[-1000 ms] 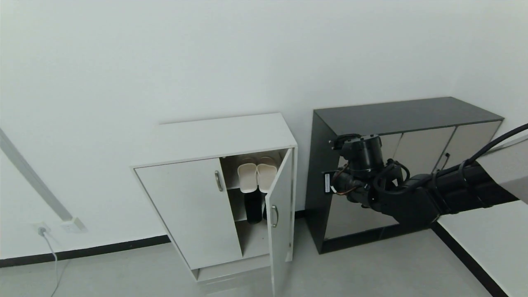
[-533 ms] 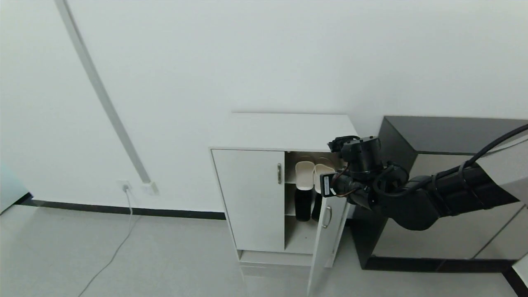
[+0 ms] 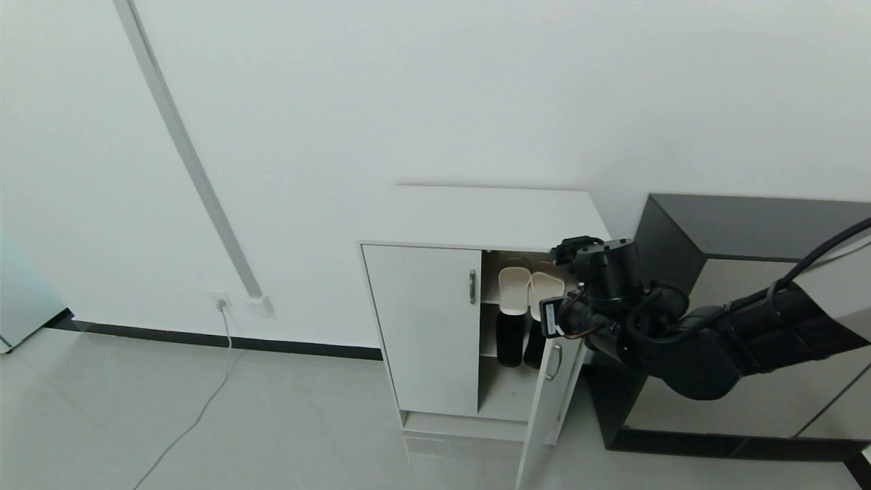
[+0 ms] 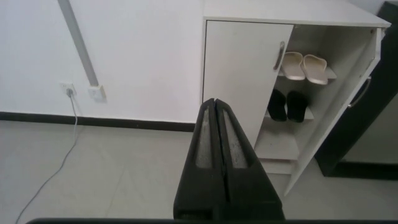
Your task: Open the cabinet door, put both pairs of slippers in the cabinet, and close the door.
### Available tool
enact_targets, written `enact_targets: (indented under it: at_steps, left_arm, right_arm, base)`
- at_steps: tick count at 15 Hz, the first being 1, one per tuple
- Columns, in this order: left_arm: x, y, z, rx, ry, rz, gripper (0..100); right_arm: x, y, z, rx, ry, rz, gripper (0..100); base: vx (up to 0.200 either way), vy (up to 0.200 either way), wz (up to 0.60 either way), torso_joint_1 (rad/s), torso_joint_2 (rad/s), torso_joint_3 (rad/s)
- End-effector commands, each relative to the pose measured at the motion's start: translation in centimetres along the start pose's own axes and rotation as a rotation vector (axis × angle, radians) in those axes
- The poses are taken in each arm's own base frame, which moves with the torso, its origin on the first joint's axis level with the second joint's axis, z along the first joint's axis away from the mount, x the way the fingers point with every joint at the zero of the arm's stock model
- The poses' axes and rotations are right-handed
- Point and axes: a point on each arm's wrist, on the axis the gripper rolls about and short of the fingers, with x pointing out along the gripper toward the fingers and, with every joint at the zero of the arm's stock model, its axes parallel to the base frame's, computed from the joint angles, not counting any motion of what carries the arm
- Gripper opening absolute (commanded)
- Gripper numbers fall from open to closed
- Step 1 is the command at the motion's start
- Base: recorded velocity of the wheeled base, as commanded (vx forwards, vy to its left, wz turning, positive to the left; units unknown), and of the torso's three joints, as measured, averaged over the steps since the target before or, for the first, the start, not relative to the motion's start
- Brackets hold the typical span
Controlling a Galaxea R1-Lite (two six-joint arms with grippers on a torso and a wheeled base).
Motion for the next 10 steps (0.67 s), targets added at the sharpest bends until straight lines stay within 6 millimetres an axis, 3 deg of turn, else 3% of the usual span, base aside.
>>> enact_targets:
  at_steps: [1,6,10]
  left_arm:
    - [0.0,0.0,0.0,0.0,0.0,0.0,0]
    - [0.0,0.0,0.0,0.0,0.001,0.0,0]
    - [0.0,0.0,0.0,0.001,0.003,0.0,0]
  right_arm:
    - [-1.2,-0.6,-0.5,-0.004,0.018,-0.007,0]
    - [-2.9,-2.5,-2.1,0.003,0.022,-0.031,0]
    - [-3.7,-3.1,-3.6,-0.003,0.041,-0.038,0]
  base:
    - [0.0,0.0,0.0,0.0,0.0,0.0]
    - [0.0,0.0,0.0,0.0,0.0,0.0]
    - [0.2,0.0,0.0,-0.002,0.0,0.004]
